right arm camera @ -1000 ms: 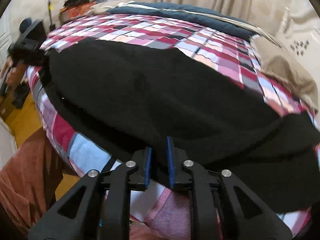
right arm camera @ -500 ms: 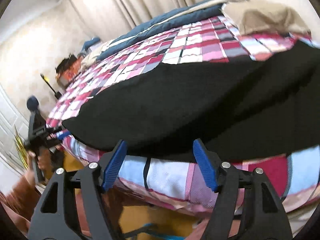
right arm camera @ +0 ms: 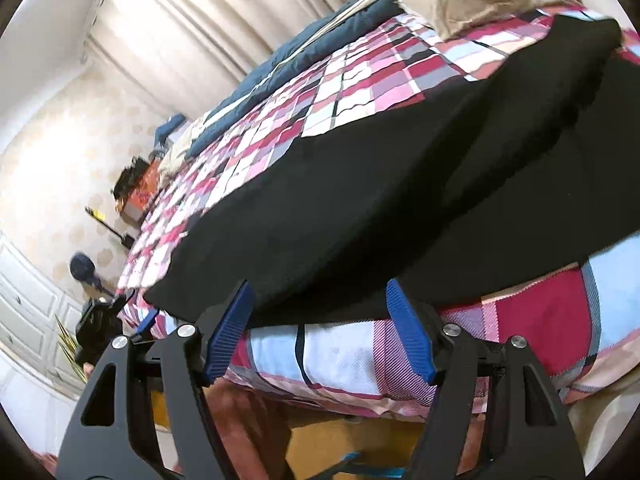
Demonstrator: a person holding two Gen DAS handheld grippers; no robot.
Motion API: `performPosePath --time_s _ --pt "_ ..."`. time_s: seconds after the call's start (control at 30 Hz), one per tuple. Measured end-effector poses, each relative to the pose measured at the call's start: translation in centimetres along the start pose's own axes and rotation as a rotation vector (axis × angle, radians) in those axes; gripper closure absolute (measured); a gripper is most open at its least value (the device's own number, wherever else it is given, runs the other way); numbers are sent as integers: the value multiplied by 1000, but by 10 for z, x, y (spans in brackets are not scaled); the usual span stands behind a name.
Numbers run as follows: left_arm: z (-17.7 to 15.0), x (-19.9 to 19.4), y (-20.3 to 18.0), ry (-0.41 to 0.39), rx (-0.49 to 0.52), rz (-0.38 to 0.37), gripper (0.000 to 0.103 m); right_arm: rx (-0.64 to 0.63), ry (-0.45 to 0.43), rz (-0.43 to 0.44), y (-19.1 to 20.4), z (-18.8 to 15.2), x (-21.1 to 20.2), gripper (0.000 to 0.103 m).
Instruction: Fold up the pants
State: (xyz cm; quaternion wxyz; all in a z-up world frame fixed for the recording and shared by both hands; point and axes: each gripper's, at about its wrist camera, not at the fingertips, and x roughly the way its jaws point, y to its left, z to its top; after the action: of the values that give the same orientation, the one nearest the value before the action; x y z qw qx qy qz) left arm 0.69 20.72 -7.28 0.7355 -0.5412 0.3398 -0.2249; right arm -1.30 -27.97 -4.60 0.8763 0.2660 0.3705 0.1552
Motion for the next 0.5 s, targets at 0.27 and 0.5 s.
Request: performPosePath --time_s 0.27,0.5 --pt "13 14 4 -38 22 134 49 252 -43 59 -35 20 2 34" --pt "18 32 -3 -26 37 205 59 271 -70 -195 -45 67 15 34"
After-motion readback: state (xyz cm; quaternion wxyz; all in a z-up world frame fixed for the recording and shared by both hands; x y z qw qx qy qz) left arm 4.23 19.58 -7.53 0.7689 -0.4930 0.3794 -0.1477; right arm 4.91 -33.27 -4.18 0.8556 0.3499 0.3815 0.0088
